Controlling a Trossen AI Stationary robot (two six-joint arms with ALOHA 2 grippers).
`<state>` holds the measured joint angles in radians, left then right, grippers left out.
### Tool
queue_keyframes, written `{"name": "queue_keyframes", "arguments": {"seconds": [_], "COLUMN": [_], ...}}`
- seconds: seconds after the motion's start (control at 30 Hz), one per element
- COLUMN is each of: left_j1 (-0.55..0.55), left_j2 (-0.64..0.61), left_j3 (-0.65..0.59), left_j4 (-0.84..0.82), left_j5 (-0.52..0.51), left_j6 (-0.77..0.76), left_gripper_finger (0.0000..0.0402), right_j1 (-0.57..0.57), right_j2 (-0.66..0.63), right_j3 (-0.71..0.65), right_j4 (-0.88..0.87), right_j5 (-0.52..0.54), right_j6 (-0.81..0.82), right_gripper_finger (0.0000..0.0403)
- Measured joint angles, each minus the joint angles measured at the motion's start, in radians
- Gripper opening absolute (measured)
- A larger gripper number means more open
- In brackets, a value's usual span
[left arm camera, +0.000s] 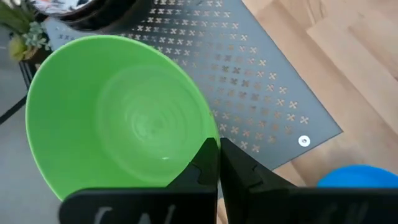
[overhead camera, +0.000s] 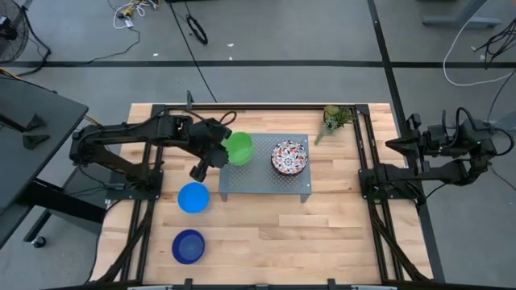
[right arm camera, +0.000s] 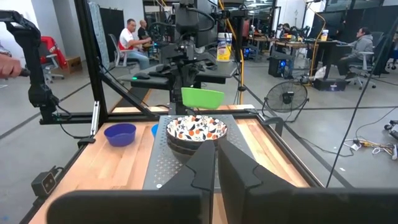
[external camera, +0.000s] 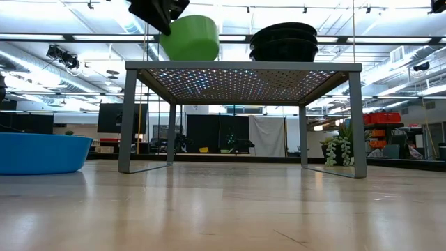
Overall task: Pick & Place Mini bowls
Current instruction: Put the light green plastic bowl on the shelf
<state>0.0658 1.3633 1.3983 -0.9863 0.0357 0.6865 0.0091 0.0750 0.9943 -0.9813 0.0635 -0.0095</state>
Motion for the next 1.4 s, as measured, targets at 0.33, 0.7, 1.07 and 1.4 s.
{"name": "queue_keyframes", "arguments": {"seconds": [0.33, 0.7, 1.07, 1.4], "left_j1": [-0.052, -0.06, -0.06, -0.06], "left_j2": [0.087, 0.119, 0.133, 0.133], "left_j3": [0.0, 0.002, 0.003, 0.003], "left_j4": [-0.025, -0.056, -0.069, -0.08], "left_j5": [-0.065, -0.103, -0.117, -0.177], "left_j6": [0.067, 0.125, 0.196, 0.193], "left_gripper_finger": [0.0002, 0.0002, 0.0002, 0.0014], "right_j1": [0.0, 0.0, 0.0, 0.0], "right_j2": [0.0, 0.0, 0.0, 0.0], "right_j3": [0.0, 0.0, 0.0, 0.0], "right_j4": [0.0, 0.0, 0.0, 0.0], "right_j5": [0.0, 0.0, 0.0, 0.0], "right_j6": [0.0, 0.0, 0.0, 0.0], "right_gripper_finger": [0.0023, 0.0023, 0.0023, 0.0023]}}
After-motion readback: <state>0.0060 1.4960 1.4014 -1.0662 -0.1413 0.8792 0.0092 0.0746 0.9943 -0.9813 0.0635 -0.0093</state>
